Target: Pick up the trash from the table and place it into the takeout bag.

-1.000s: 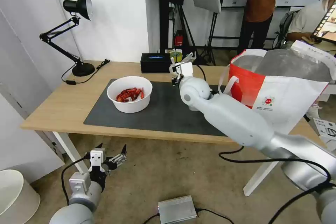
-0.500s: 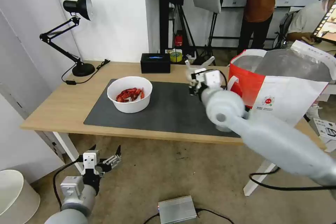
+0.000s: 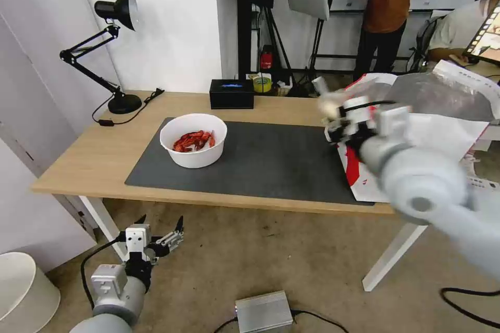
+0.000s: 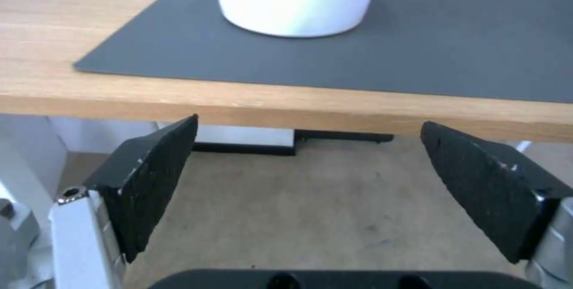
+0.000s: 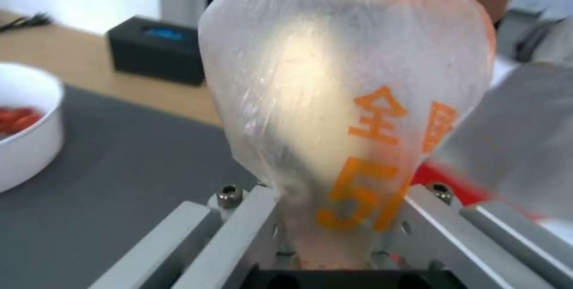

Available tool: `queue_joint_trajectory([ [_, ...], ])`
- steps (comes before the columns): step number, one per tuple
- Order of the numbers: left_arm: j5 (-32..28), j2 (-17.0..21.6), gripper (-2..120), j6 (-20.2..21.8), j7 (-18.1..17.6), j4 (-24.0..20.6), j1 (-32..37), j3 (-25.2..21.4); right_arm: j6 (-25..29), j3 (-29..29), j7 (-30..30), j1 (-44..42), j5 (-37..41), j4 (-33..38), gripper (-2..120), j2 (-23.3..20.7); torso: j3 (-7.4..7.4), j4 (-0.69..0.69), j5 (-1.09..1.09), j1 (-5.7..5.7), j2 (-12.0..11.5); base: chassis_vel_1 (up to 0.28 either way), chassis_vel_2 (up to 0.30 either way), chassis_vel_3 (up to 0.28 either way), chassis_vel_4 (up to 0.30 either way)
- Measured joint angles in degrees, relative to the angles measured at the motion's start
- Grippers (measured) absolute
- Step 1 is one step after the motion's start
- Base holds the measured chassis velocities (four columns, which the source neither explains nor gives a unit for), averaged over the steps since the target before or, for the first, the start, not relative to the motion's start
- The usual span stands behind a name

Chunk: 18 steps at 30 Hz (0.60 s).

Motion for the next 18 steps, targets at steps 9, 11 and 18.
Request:
queue_joint_trajectory([
  [9, 0.0, -0.1, 100, 0.1, 0.0, -1.4, 0.3, 0.6, 1.0, 3.3, 1.1, 0.9, 2.8, -1.2, 3, -3.2, 0.0, 0.02, 0.0, 0.0, 0.0, 0.0, 0.0, 0.0, 0.0],
  [11, -0.1, 0.0, 100, 0.1, 0.1, -1.5, 0.3, 0.6, 1.3, 3.8, 0.5, 1.3, 2.7, -3.6, 3, -3.2, 0.01, 0.02, 0.0, 0.01, 0.0, 0.0, 0.0, 0.0, 0.0],
  [18, -0.4, 0.3, 100, 0.1, 0.1, -1.4, -0.6, 1.3, 1.3, 3.6, -0.6, 3.4, 2.5, -8.9, 3, -3.1, 0.01, 0.03, 0.0, 0.01, 0.0, 0.0, 0.0, 0.0, 0.0],
])
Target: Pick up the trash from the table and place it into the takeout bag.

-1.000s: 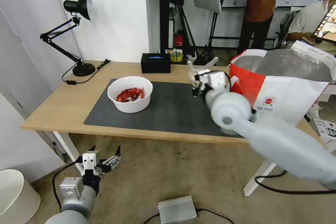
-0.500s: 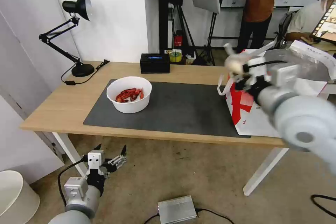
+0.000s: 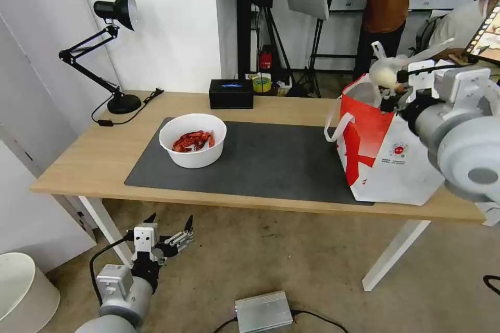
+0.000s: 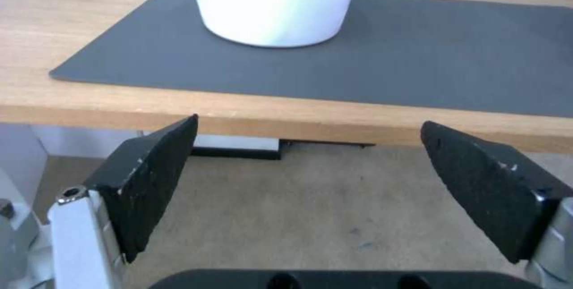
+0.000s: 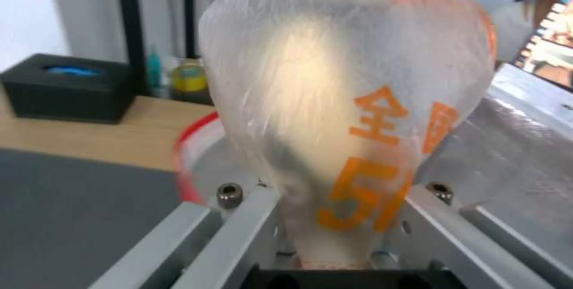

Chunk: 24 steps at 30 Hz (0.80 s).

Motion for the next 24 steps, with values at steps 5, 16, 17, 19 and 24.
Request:
queue_joint_trajectory([
  [5, -0.3, 0.6, 100, 0.0, 0.0, 0.6, -1.1, 1.0, 0.0, -0.1, -0.6, 0.9, -0.1, -5.2, 3, 0.1, 0.0, -0.02, -0.01, 0.0, 0.0, 0.0, 0.0, 0.0, 0.0],
  [16, -0.5, 0.4, 100, 0.0, 0.0, 0.7, -1.1, 1.1, -0.2, -0.9, -0.6, 1.6, 0.5, -10.3, 3, 1.4, 0.0, -0.01, 0.0, 0.0, 0.0, 0.0, 0.0, 0.0, 0.0],
  [17, -0.5, 0.3, 100, 0.0, 0.0, 0.7, -1.0, 1.1, -0.3, -1.0, -0.4, 1.7, 1.3, -11.0, 3, 1.5, 0.0, -0.01, -0.01, 0.0, 0.0, 0.0, 0.0, 0.0, 0.0],
  [19, -0.5, 0.2, 100, -0.1, 0.0, 0.7, -1.0, 1.1, -0.3, -1.2, 0.3, 1.8, 2.6, -12.0, 3, 2.0, 0.0, -0.01, -0.01, 0.0, 0.0, 0.0, 0.0, 0.0, 0.0],
  [24, -0.5, 0.3, 100, -0.1, 0.0, 0.7, -0.9, 1.0, -0.4, -1.2, 0.8, 1.4, 3.2, -13.0, 3, 2.6, 0.0, -0.01, -0.01, 0.0, 0.0, 0.0, 0.0, 0.0, 0.0],
])
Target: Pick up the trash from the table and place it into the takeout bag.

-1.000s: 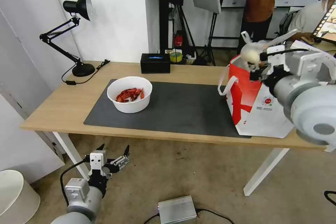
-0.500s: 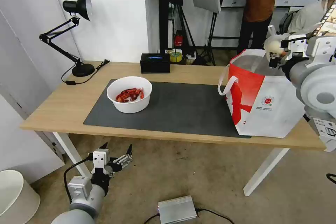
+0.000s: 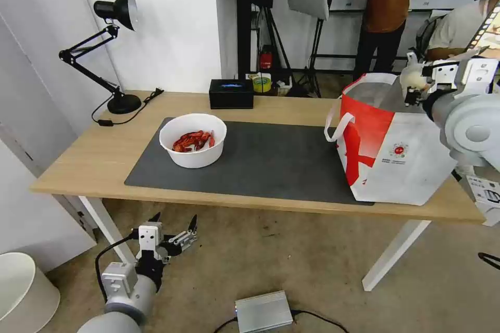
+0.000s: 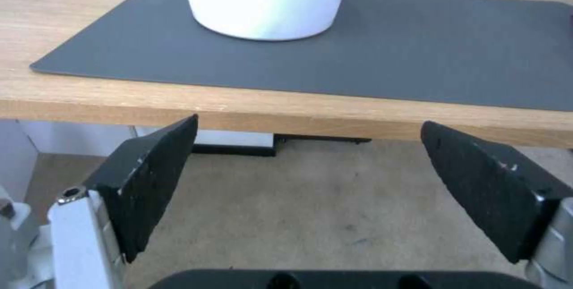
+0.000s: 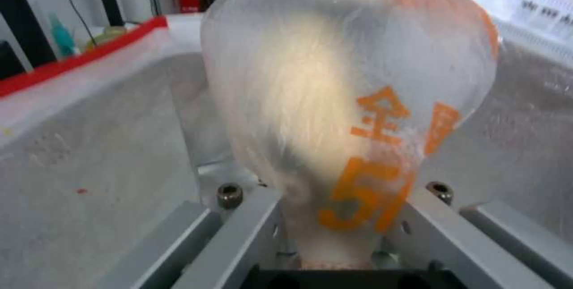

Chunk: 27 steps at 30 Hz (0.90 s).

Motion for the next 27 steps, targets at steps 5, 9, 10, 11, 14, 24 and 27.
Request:
queue_joint_trajectory([
  [5, 0.0, 0.0, 100, 0.0, 0.0, 0.0, 0.0, 0.0, -0.1, 0.0, 0.7, -0.4, 0.4, -0.3, 3, 0.7, 0.0, 0.0, 0.0, 0.0, 0.0, 0.0, 0.0, 0.0, 0.0],
  [9, 0.0, 0.0, 100, -0.1, 0.0, 0.2, -0.1, 0.1, -0.1, -0.1, 1.0, -0.5, 0.8, -0.1, 9, 0.9, 0.0, 0.0, 0.0, 0.0, 0.0, 0.0, 0.0, 0.0, 0.0],
  [10, 0.0, 0.1, 100, -0.1, 0.0, 0.3, -0.2, 0.1, -0.1, -0.1, 1.0, -0.5, 0.8, 0.0, 10, 0.9, 0.0, 0.0, 0.0, 0.0, 0.0, 0.0, 0.0, 0.0, 0.0],
  [11, 0.0, 0.1, 100, -0.1, 0.0, 0.3, -0.2, 0.1, -0.1, -0.1, 1.0, -0.5, 0.8, 0.0, 10, 0.9, 0.0, 0.0, 0.0, 0.0, 0.0, 0.0, 0.0, 0.0, 0.0],
  [14, -0.1, 0.1, 100, -0.1, 0.0, 0.5, -0.4, 0.2, -0.1, -0.1, 1.1, -0.5, 0.9, 0.2, 24, 1.0, 0.0, 0.01, -0.01, 0.0, 0.0, 0.0, 0.0, 0.0, 0.0],
  [24, -0.4, 0.4, 100, -0.1, 0.0, 1.1, -1.9, 1.4, -0.2, 0.2, 1.9, -1.2, 1.2, 0.9, 64, 1.0, 0.0, 0.0, 0.0, 0.0, 0.0, 0.0, 0.0, 0.0, 0.0],
  [27, -0.4, 0.5, 100, -0.1, 0.0, 1.1, -2.0, 1.4, -0.2, 0.2, 2.0, -1.2, 1.2, 1.0, 74, 0.8, 0.0, 0.0, 0.0, 0.0, 0.0, 0.0, 0.0, 0.0, 0.0],
])
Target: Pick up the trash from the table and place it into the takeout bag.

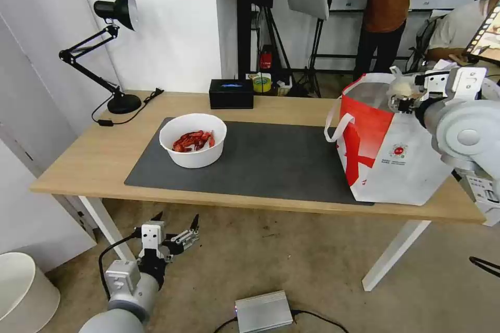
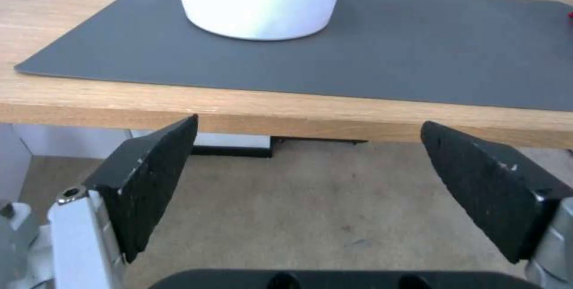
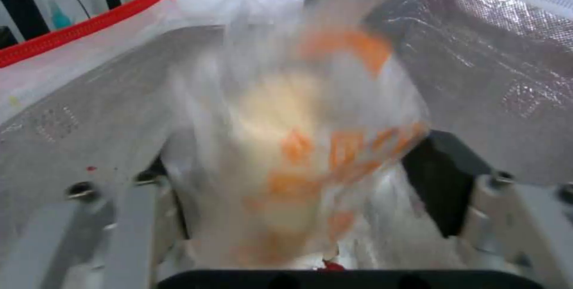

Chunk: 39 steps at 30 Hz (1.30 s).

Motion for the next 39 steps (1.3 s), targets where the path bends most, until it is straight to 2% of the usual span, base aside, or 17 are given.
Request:
queue_joint_trajectory([
  [1, 0.0, 0.0, 100, 0.0, 0.0, 0.0, 0.0, 0.0, 0.0, 0.0, 0.0, 0.0, 0.0, 0.0, 79, 0.0, 0.0, 0.0, 0.0, 0.0, 0.0, 0.0, 0.0, 0.0, 0.0],
  [2, 0.0, 0.0, 100, 0.0, 0.0, 0.0, 0.0, 0.0, 0.0, 0.0, 0.0, 0.0, 0.0, 0.0, 79, 0.0, 0.0, 0.0, 0.0, 0.0, 0.0, 0.0, 0.0, 0.0, 0.0],
  [6, 0.0, 0.0, 100, 0.0, 0.0, 0.0, 0.0, 0.0, 0.0, 0.0, 0.0, 0.1, 0.0, 0.1, 96, -0.2, 0.0, 0.0, 0.0, 0.0, 0.0, 0.0, 0.0, 0.0, 0.0],
  [16, 0.0, -0.1, 100, 0.0, -0.1, -0.7, 1.0, -0.7, 0.6, 0.2, -0.4, 0.0, -0.2, 1.0, 100, -0.5, 0.0, 0.0, 0.0, 0.0, 0.0, 0.0, 0.0, 0.0, 0.0],
  [18, 0.1, -0.2, 100, 0.0, -0.1, -0.9, 1.6, -1.1, 3.9, 0.6, -2.8, -0.6, -1.6, 1.7, 100, -0.6, 0.0, 0.0, 0.0, 0.0, 0.0, 0.0, 0.0, 0.0, 0.0],
  [21, 0.3, -0.5, 100, 0.0, -0.1, -1.1, 2.1, -1.7, 13.2, 1.5, -9.7, -2.1, -5.6, 2.9, 100, -0.7, 0.0, 0.0, 0.0, 0.0, 0.0, 0.0, 0.0, 0.0, 0.0],
  [22, 0.3, -0.5, 100, 0.0, -0.1, -1.1, 2.1, -1.7, 13.2, 1.5, -9.7, -2.1, -5.6, 2.9, 100, -0.7, 0.0, 0.0, 0.0, 0.0, 0.0, 0.0, 0.0, 0.0, 0.0],
  [26, 0.4, -0.8, 100, 0.0, -0.1, -1.6, 3.2, -2.6, 21.2, 4.5, -19.6, -6.8, -9.1, 6.7, 100, -1.7, 0.0, 0.01, -0.01, 0.0, 0.0, 0.0, 0.0, 0.0, 0.0],
  [27, 0.4, -0.8, 100, 0.0, -0.1, -1.6, 3.2, -2.6, 21.2, 4.5, -19.6, -6.8, -9.1, 6.7, 100, -1.7, 0.0, 0.01, -0.01, 0.0, 0.0, 0.0, 0.0, 0.0, 0.0],
  [29, 0.5, -0.8, 100, 0.0, -0.1, -1.8, 3.8, -3.4, 24.3, 6.5, -22.4, -12.3, -11.0, 10.4, 100, -2.8, -0.01, 0.01, -0.01, 0.0, 0.0, 0.0, 0.0, 0.0, 0.0],
  [33, 0.5, -1.2, 100, 0.0, -0.1, -1.8, 4.1, -4.3, 26.5, 7.6, -23.4, -20.0, -15.3, 15.7, 100, -3.2, -0.01, -0.01, 0.0, 0.0, 0.0, 0.0, 0.0, 0.0, 0.0],
  [36, 0.6, -1.5, 100, -0.1, -0.1, -1.8, 4.3, -4.7, 27.2, 7.6, -22.8, -23.7, -18.2, 18.1, 100, -2.3, -0.01, -0.01, -0.01, -0.01, 0.0, 0.0, 0.0, 0.0, 0.0],
  [39, 0.6, -2.0, 100, -0.2, -0.1, -1.8, 4.7, -5.9, 27.6, 6.7, -22.4, -29.8, -24.5, 19.8, 100, -0.1, -0.01, 0.01, 0.0, -0.01, 0.0, 0.0, 0.0, 0.0, 0.0],
])
